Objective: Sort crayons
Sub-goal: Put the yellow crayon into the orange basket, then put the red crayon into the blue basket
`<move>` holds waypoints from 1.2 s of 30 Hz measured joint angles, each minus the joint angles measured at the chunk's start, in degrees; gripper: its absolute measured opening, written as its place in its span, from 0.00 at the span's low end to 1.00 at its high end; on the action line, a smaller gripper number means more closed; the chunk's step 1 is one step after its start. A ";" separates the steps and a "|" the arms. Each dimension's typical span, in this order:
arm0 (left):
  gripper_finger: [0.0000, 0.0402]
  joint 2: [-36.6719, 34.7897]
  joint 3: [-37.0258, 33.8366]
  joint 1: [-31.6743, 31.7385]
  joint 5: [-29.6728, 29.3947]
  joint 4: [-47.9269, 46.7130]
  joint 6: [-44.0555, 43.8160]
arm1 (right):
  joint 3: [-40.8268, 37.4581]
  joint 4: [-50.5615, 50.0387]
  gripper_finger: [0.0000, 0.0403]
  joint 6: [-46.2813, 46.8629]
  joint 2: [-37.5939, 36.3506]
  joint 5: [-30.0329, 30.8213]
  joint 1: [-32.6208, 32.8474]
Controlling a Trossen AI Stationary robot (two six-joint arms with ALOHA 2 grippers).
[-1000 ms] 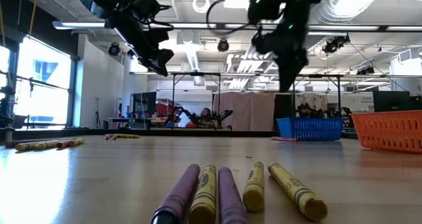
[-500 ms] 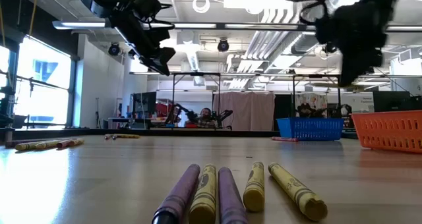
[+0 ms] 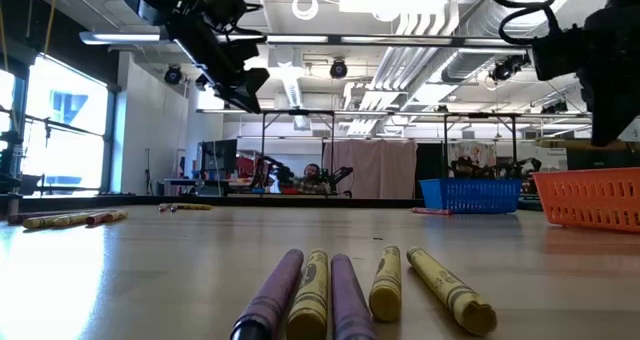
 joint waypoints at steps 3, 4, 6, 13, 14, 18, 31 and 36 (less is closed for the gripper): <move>0.25 0.00 0.00 -0.03 0.04 0.00 0.00 | -0.71 -0.85 0.07 2.89 -0.05 0.21 0.68; 0.25 0.00 0.00 -0.01 0.04 -0.01 0.00 | -0.93 -1.16 0.08 4.26 -0.05 0.21 0.87; 0.25 0.00 0.00 -0.01 0.04 -0.02 0.00 | -0.95 -1.30 0.09 7.57 0.04 0.23 1.01; 0.25 0.00 0.00 -0.01 0.02 -0.02 -0.14 | 0.04 -0.89 0.13 15.90 0.04 0.30 0.81; 0.25 0.00 0.00 -0.01 0.02 -0.02 -0.30 | 0.24 -0.89 0.14 15.67 0.04 0.30 0.88; 0.25 0.00 0.00 -0.01 0.11 -0.02 -1.60 | 2.17 0.25 0.16 13.29 0.04 1.32 0.84; 0.25 0.02 0.00 -0.01 7.10 -0.08 3.20 | 3.49 14.08 0.17 0.92 6.85 24.97 -6.50; 0.25 0.04 0.00 0.02 7.08 -0.08 6.43 | 3.49 22.24 0.17 -7.53 13.92 17.05 -13.35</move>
